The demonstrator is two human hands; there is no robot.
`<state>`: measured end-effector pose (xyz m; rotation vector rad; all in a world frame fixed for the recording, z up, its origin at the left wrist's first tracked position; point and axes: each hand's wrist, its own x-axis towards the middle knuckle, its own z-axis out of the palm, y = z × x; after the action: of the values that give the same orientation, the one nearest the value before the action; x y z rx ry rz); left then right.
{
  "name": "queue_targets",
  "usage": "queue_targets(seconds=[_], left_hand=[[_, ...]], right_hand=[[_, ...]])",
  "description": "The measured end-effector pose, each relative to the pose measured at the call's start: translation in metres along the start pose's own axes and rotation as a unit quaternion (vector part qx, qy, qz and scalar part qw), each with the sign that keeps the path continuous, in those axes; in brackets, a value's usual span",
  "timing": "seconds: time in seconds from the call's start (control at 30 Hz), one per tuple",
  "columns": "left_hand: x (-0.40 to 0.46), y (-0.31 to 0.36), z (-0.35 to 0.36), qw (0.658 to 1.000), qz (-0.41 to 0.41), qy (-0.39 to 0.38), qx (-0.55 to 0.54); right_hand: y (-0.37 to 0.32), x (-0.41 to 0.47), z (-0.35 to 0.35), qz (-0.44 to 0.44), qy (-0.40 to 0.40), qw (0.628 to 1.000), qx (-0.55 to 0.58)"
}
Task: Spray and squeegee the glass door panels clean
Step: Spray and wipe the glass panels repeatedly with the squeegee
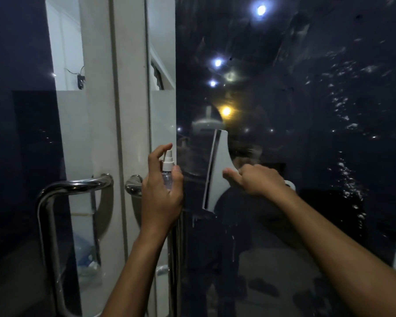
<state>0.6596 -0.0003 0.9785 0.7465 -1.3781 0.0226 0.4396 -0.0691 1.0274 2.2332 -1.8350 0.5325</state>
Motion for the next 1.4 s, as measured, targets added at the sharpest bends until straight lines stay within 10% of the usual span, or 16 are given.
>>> queue_targets(seconds=[0.23,0.6,0.97,1.2,1.4], left_hand=[[0.003,0.000,-0.004,1.000,0.000,0.001,0.024],[0.013,-0.012,-0.019,1.000,-0.001,0.015,0.017],[0.042,-0.005,-0.029,0.999,0.030,0.027,0.031],[0.039,-0.003,-0.023,1.000,0.019,0.017,0.002],[0.019,0.000,-0.028,1.000,0.013,0.004,-0.006]], right_hand=[[-0.099,0.043,-0.015,-0.069,0.067,0.995,-0.005],[0.008,0.000,-0.006,0.020,-0.020,1.000,-0.010],[-0.131,0.074,-0.062,-0.072,0.088,0.990,-0.081],[-0.041,0.017,0.041,0.093,0.087,0.975,0.183],[-0.082,-0.059,0.146,0.174,0.109,0.891,0.404]])
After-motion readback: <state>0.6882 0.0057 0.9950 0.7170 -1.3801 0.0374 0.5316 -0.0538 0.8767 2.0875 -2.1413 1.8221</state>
